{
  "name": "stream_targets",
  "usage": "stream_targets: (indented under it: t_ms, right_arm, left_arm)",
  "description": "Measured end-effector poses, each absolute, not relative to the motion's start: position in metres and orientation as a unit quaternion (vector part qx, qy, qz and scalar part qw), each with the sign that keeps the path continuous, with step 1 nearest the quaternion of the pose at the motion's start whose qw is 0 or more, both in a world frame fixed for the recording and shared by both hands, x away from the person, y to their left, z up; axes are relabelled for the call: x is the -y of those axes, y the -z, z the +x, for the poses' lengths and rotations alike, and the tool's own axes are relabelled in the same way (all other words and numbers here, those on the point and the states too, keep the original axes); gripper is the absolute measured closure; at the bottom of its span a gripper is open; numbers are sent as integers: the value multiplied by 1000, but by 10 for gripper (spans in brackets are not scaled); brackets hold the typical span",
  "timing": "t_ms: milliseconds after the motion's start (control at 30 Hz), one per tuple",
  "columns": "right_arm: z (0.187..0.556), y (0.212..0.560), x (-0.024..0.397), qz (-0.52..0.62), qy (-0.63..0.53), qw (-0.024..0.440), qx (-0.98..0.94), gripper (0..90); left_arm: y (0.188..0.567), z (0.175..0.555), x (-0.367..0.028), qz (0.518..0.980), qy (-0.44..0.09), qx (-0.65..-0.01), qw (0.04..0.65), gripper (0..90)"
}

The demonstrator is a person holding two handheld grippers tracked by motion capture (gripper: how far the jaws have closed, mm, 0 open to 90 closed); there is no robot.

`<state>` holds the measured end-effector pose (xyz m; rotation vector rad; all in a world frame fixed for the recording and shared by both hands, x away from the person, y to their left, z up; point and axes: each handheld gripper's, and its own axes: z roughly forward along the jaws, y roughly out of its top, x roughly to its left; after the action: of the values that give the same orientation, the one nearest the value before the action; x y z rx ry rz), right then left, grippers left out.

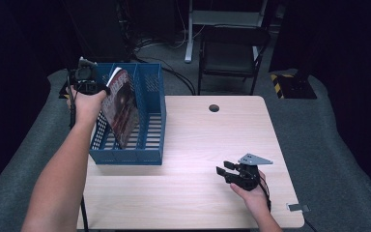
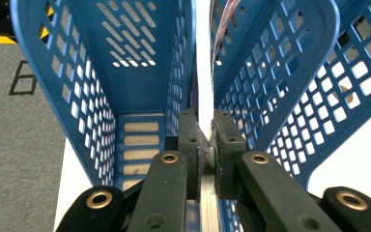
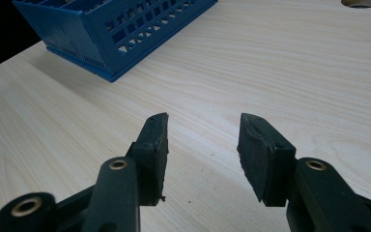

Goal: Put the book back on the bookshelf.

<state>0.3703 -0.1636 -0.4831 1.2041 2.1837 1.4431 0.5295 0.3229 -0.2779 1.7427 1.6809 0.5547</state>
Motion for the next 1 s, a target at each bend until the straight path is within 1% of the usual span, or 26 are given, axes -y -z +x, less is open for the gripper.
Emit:
stream_targets:
  t_ms: [33, 167, 233, 400, 733, 1000]
  right_arm:
    - [370, 483, 164, 415, -496, 132, -751, 539]
    - [370, 482, 165, 414, -496, 132, -752, 539]
    - [370, 482, 165, 415, -495, 132, -752, 539]
    - [370, 482, 166, 415, -498, 130, -750, 539]
    - [370, 482, 166, 415, -496, 131, -751, 539]
    - [370, 482, 167, 416, -495, 131, -751, 539]
  left_arm:
    - [280, 529, -321, 660, -220, -640, 326, 846]
    - [280, 528, -318, 658, -230, -638, 327, 846]
    - [280, 527, -316, 648, -243, -640, 334, 847]
    - [281, 529, -313, 647, -248, -642, 329, 846]
    - [286, 530, -313, 634, -263, -640, 345, 846]
    - [287, 533, -312, 633, -259, -642, 346, 837]
